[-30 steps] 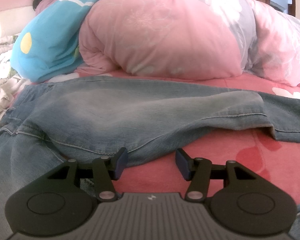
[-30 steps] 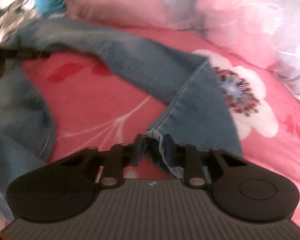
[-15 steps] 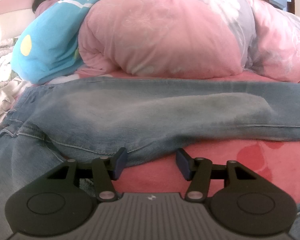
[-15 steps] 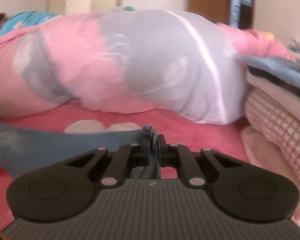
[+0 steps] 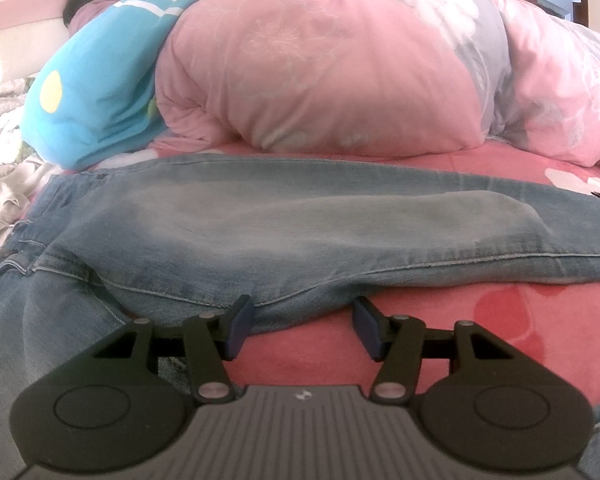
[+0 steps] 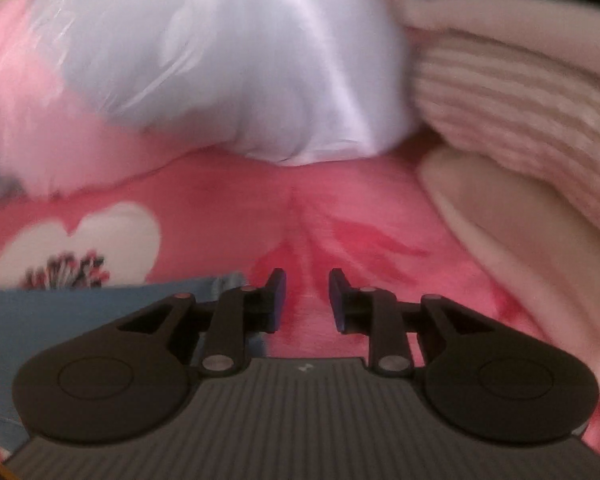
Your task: Fold clothes
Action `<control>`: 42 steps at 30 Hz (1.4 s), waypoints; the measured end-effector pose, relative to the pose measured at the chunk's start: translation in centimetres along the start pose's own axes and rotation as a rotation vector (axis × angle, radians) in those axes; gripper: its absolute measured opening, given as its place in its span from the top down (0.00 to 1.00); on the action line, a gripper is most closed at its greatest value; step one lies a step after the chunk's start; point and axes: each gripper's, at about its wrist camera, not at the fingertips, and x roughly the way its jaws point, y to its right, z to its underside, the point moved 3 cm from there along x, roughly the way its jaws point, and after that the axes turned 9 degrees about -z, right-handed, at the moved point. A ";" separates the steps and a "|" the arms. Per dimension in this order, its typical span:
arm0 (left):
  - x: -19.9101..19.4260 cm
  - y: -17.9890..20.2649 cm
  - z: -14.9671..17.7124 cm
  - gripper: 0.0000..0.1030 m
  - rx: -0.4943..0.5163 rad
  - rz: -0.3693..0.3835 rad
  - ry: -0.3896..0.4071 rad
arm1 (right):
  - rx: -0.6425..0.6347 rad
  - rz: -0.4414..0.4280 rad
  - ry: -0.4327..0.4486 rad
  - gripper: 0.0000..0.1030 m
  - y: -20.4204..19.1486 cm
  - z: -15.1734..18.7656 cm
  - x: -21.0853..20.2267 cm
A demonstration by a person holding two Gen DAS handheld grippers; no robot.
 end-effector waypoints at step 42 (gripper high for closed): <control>-2.8 -3.7 -0.8 0.43 -0.080 0.072 -0.036 | 0.444 -0.333 -0.070 0.71 -2.7 3.3 -11.1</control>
